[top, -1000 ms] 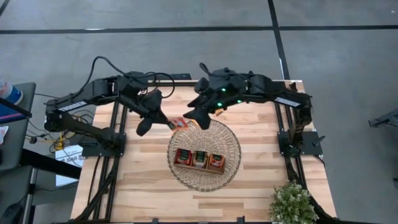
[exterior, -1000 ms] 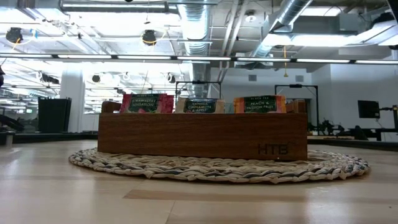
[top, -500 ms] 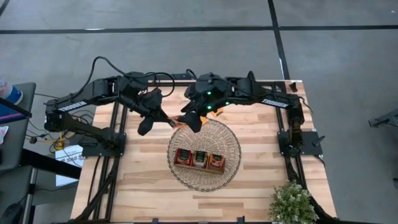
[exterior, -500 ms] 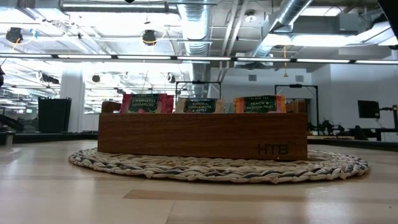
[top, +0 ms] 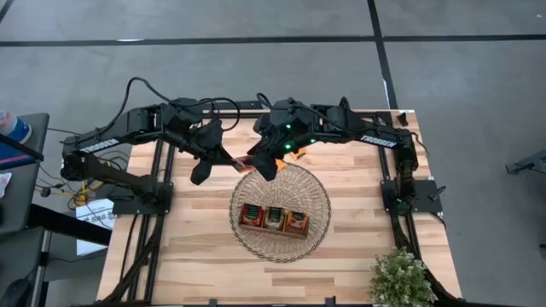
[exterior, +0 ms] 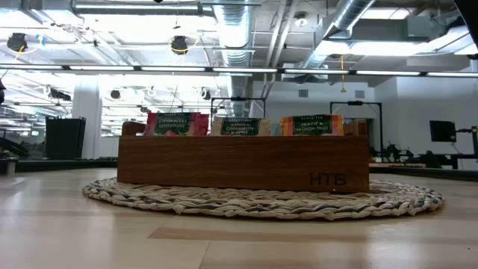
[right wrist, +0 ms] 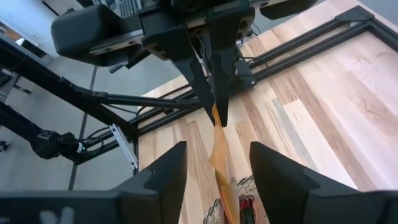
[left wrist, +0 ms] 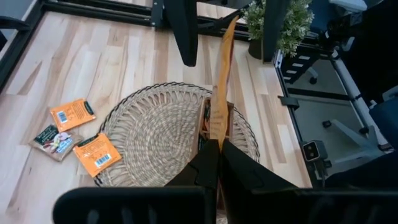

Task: Pick & Place Tea
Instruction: Put the orange tea bag into the right section of the wooden organizer

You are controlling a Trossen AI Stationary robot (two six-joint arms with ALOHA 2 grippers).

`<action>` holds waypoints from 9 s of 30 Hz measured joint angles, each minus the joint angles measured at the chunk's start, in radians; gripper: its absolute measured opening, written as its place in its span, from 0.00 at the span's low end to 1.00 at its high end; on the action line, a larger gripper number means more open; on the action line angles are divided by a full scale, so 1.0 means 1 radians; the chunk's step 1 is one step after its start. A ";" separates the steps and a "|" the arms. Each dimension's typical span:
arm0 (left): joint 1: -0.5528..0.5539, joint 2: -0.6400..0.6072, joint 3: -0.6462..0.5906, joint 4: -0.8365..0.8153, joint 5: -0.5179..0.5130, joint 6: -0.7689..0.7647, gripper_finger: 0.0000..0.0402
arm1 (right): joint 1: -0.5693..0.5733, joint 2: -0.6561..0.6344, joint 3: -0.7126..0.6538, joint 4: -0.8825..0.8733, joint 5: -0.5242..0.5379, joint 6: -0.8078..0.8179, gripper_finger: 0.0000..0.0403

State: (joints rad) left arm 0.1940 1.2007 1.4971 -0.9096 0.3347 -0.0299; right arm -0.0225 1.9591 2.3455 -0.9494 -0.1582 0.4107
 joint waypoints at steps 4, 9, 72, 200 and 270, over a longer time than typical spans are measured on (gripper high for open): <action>0.000 0.000 0.000 0.004 -0.001 0.000 0.00 | -0.006 0.000 0.000 0.011 -0.001 0.000 0.33; 0.000 0.000 0.000 0.026 -0.020 0.001 0.00 | -0.008 0.000 0.000 0.011 -0.001 -0.001 0.13; 0.000 -0.202 0.000 0.718 -0.120 -0.102 0.41 | 0.149 -0.303 -0.123 0.384 0.410 -0.414 0.00; -0.083 0.127 0.000 0.767 -0.115 -0.026 0.00 | 0.135 -0.478 -0.295 0.114 0.408 -0.227 0.56; -0.083 0.126 0.000 0.605 -0.141 0.009 0.24 | 0.147 -0.207 -0.003 -0.328 0.281 -0.109 0.00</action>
State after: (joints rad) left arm 0.1108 1.3271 1.4971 -0.3043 0.1936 -0.0204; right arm 0.1249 1.7519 2.3420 -1.2778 0.1224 0.3015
